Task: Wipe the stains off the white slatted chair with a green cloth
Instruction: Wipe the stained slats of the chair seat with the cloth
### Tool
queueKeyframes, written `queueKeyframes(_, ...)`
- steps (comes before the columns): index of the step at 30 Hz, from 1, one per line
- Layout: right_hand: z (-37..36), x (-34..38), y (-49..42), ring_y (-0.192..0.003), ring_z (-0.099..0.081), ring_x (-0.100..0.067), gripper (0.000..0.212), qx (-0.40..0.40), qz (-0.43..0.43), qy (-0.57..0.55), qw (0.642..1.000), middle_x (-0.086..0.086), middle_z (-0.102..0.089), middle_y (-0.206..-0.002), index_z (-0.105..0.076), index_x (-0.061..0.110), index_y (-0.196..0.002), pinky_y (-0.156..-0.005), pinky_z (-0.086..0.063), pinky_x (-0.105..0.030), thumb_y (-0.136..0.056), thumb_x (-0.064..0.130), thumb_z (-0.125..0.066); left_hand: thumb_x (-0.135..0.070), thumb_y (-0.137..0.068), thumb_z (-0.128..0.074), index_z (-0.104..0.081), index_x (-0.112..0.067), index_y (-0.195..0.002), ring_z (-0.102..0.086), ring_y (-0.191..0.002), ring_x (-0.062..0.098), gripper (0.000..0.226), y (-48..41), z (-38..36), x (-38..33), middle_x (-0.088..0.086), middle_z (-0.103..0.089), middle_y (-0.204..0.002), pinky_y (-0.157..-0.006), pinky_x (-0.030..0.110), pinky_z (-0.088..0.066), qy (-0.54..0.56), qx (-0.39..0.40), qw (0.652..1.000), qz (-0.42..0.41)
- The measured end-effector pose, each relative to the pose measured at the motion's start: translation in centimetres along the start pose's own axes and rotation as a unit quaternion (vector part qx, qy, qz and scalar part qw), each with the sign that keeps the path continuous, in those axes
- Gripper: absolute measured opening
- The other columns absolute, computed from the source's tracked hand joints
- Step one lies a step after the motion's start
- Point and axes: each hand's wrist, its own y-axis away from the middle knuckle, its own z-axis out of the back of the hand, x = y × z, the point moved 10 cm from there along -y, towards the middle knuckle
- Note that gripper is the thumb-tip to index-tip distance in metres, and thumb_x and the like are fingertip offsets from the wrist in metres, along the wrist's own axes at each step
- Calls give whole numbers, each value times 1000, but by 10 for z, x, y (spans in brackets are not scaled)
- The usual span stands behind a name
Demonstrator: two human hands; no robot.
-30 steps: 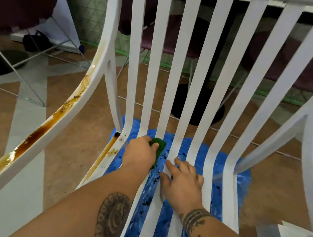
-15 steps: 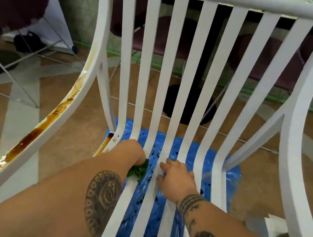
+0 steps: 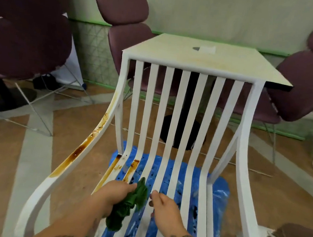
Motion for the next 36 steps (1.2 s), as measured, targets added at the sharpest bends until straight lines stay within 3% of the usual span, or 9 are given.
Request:
queueKeyframes(2, -6, 21, 24, -84, -67, -19, 44, -7, 4, -64, 998, -1, -73, -96, -71, 19, -104, -79, -56, -34, -103, 53, -43, -30, -100, -61, -69, -2, -110, -73, -70, 28, 31, 29, -6, 2, 17, -77, -83, -64, 35, -57, 75, 30, 996, -30)
queueKeyframes(5, 0, 53, 58, -61, -59, -11, 37, -58, 54, -127, 989, 4, -64, -66, -65, 17, -74, -55, -45, -23, -100, 43, -57, -24, -105, -53, -64, -7, -121, -75, -88, 35, 26, 65, -10, 1, 22, -76, -98, -81, 49, -60, 175, 50, 982, -55)
queueKeyframes(8, 10, 73, 85, -64, -66, -23, 40, -95, 79, -153, 980, -2, -66, -61, -64, 15, -60, -61, -56, -37, -93, 36, -70, -37, -104, -52, -66, -11, -120, -73, -98, 40, 33, 102, -10, -1, 23, -75, -104, -94, 60, -54, 222, 65, 971, -56)
queueKeyframes(14, 16, 92, 126, -83, -75, -30, 29, -60, 73, -195, 976, -8, -78, -81, -79, 13, -79, -79, -62, -49, -90, 39, -74, -79, -89, -41, -68, -23, -120, -62, -110, 28, 70, 163, 0, -19, 7, -67, -122, -89, 45, -45, 174, 69, 976, -112)
queueKeyframes(18, 19, 103, 148, -89, -74, -28, 22, -22, 43, -255, 966, -9, -79, -89, -76, 13, -94, -75, -62, -40, -94, 34, -71, -58, -99, -50, -65, -21, -122, -64, -104, 25, 46, 191, 5, -28, 5, -70, -114, -71, 37, -49, 118, 33, 981, -152)
queueKeyframes(22, 40, 118, 163, -87, -74, -26, 27, -40, 65, -245, 966, -7, -78, -93, -73, 13, -102, -62, -57, -32, -97, 38, -66, -37, -105, -48, -65, -17, -119, -69, -100, 31, 30, 204, 29, -26, 10, -75, -106, -84, 43, -57, 155, -19, 973, -170)
queueKeyframes(28, 68, 124, 169, -102, -69, -31, 27, -60, 84, -232, 967, -6, -74, -109, -68, 17, -102, -98, -55, -53, -103, 40, -53, -25, -104, -51, -61, -8, -125, -71, -102, 38, 28, 216, 57, -16, 18, -76, -106, -86, 51, -57, 286, 12, 945, -161)
queueKeyframes(32, 58, 124, 170, -112, -63, -30, 40, -33, 75, -246, 966, -5, -69, -122, -67, 17, -118, -102, -51, -52, -101, 51, -52, -21, -100, -59, -62, -5, -122, -74, -90, 39, 27, 229, 64, -22, 22, -76, -99, -71, 46, -59, 312, 26, 934, -173)
queueKeyframes(36, 17, 121, 179, -113, -66, -29, 61, 102, 47, -260, 959, -7, -75, -115, -71, 16, -120, -97, -53, -49, -83, 64, -67, -23, -100, -58, -62, -3, -122, -73, -85, 37, 30, 236, 63, -28, 23, -75, -98, -73, 45, -56, 324, 49, 927, -183)
